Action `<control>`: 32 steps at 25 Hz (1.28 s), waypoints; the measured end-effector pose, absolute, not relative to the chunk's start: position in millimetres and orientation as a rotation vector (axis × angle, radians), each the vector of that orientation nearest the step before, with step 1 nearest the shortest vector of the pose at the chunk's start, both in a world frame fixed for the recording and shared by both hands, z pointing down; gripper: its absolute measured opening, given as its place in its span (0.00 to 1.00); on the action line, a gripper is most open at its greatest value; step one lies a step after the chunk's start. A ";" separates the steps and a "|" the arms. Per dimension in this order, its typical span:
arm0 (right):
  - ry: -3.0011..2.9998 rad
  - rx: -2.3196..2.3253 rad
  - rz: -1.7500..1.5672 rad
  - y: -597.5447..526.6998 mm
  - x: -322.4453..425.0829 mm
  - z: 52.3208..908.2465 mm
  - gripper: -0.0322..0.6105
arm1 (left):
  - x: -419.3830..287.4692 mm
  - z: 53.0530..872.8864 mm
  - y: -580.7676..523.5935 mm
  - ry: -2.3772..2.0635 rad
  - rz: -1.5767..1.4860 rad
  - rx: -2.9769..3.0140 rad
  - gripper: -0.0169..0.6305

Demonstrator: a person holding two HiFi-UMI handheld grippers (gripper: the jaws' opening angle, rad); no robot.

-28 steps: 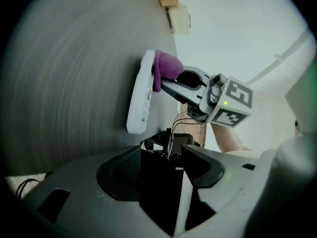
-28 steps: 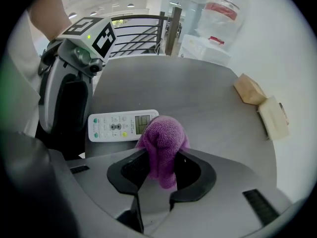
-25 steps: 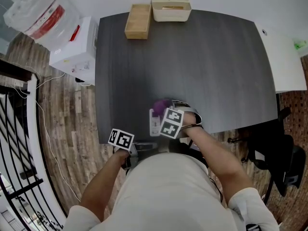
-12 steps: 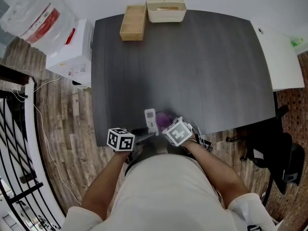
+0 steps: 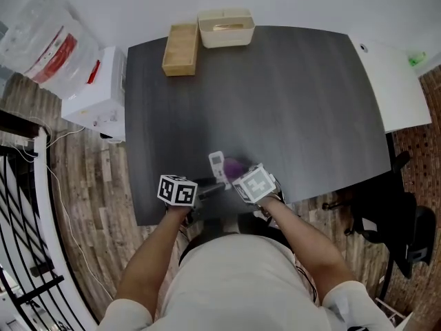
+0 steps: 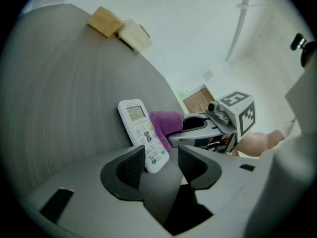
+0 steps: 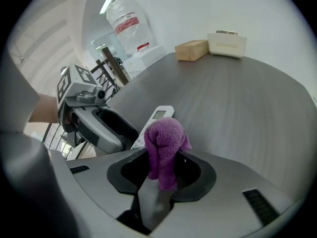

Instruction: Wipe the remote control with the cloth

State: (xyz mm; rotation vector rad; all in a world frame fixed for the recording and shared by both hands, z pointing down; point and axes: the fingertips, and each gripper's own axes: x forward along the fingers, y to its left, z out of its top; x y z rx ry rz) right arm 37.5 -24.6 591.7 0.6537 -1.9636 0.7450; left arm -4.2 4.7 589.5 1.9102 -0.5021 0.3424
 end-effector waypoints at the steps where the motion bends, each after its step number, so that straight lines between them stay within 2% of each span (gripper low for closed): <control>1: -1.961 0.669 0.742 -32.6 40.5 590.4 0.26 | -1.0 589.3 -3.4 -0.501 0.345 1.914 0.35; 10: -1.924 0.728 0.778 -54.5 68.0 593.0 0.26 | 24.0 585.1 -32.0 -0.455 0.357 1.928 0.35; 32: -1.970 0.827 0.812 -62.5 95.2 583.9 0.26 | 11.1 561.7 -37.1 -0.572 0.220 1.948 0.35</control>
